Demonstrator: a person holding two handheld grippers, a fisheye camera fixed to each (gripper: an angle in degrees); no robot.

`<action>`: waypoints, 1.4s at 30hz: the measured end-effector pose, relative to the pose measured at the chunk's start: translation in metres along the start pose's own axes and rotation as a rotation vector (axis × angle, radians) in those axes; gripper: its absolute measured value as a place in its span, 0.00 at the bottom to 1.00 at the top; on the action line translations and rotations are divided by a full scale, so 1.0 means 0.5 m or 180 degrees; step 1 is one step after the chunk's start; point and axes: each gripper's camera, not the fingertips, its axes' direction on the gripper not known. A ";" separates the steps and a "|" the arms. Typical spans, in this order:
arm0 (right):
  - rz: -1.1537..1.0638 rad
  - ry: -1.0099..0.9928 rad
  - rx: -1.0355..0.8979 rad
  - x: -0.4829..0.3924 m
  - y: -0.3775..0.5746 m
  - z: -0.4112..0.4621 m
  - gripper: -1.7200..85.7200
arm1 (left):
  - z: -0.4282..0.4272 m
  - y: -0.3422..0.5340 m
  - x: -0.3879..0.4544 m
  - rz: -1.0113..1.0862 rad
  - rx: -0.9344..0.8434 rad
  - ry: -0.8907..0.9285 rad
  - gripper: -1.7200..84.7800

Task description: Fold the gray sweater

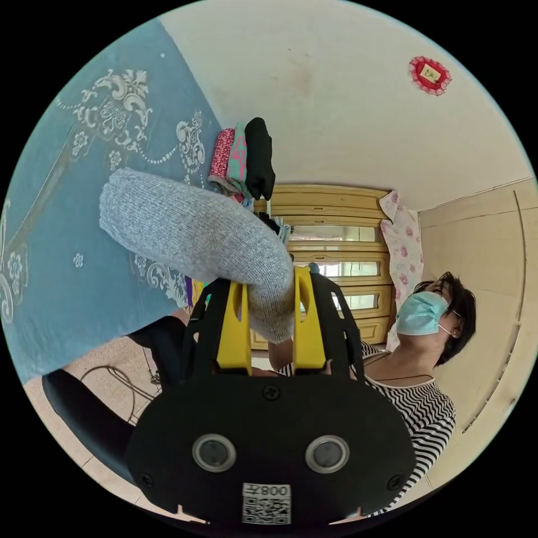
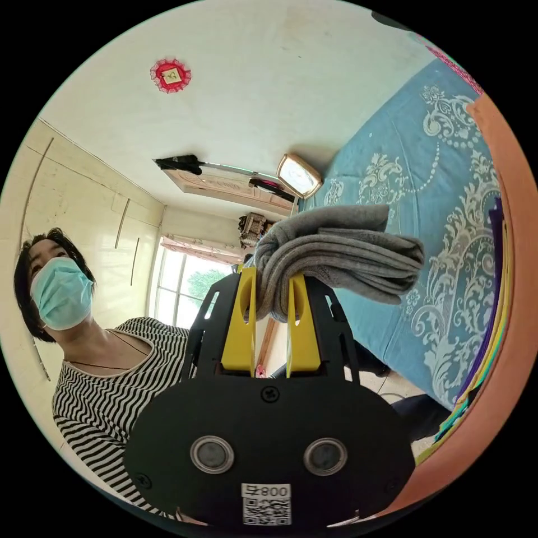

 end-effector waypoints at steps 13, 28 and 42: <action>-0.1045 0.0609 0.0330 -0.251 -0.652 -0.621 0.12 | 0.372 -0.598 0.634 0.1434 0.0056 -0.0014 0.17; 0.0860 0.1395 0.0418 0.392 -0.784 -0.984 0.13 | 0.837 -0.851 0.534 0.0330 -0.0259 -0.0705 0.17; -0.0124 0.3757 0.0245 0.286 -0.812 -0.779 0.04 | 0.846 -0.851 0.849 0.0817 0.0371 -0.1429 0.16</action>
